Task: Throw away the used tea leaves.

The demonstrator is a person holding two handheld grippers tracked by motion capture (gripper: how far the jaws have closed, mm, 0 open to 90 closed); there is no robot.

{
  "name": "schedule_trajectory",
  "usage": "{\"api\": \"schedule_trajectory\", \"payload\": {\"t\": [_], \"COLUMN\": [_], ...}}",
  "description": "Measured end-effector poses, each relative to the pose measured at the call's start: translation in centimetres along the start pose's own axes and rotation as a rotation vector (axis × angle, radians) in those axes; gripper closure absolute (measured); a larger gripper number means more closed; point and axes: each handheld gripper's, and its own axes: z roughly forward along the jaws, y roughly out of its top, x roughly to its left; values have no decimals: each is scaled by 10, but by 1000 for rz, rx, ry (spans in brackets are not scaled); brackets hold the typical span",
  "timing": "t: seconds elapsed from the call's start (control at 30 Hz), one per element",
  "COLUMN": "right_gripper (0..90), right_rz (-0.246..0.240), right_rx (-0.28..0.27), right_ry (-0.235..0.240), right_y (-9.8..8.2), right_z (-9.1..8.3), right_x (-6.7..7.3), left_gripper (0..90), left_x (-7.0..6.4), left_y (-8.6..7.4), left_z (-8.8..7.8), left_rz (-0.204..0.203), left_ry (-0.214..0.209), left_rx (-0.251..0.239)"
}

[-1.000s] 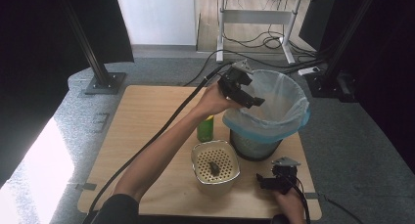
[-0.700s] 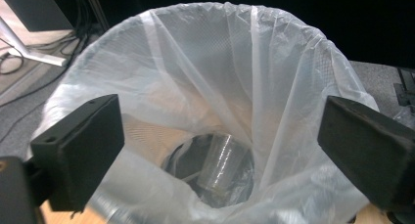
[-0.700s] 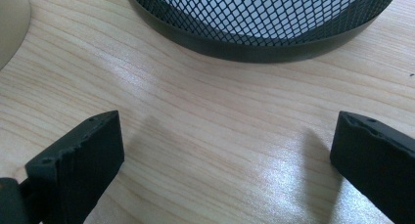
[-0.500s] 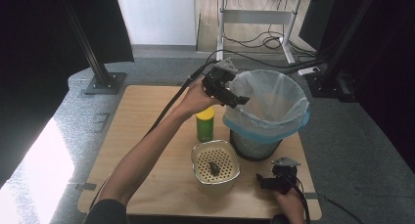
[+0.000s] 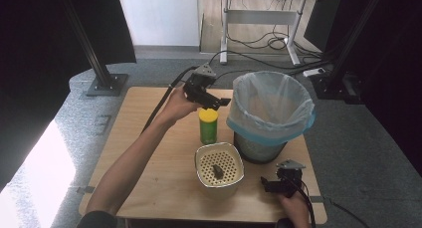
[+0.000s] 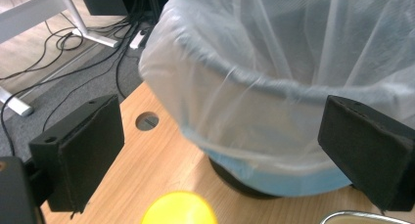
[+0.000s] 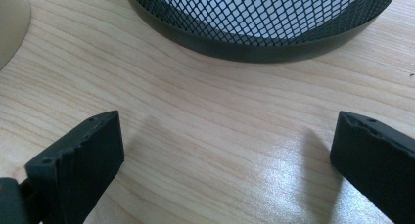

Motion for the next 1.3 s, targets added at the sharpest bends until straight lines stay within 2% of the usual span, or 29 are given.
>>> {"api": "schedule_trajectory", "payload": {"t": [0.03,0.13,0.2,0.37,0.47,0.57,0.83,1.0,1.3], "right_gripper": [0,0,0,0,0,0,0,0,0], "right_rz": [0,2,2,1,1,2,1,1,1], "right_rx": [0,-2,-3,-3,-3,-2,-2,-2,-2], "right_ry": [0,-1,-1,-1,-1,0,-1,-1,-1], "right_y": [0,0,0,0,0,0,0,0,0], "right_z": [0,0,0,0,0,0,0,0,0], "right_x": [0,0,0,0,0,0,0,0,0], "left_gripper": [33,33,33,34,17,0,0,0,0], "left_x": [0,7,10,17,18,18,16,20,24], "left_y": [0,-16,-22,-46,-56,-63,-82,-97,-120], "left_z": [0,-2,-2,0,4,7,17,25,38], "left_rz": [0,-41,-52,-96,-100,-100,-87,-102,-126], "left_ry": [0,2,-1,18,43,52,42,30,32], "left_rx": [0,-9,-12,7,38,48,59,60,63]}}
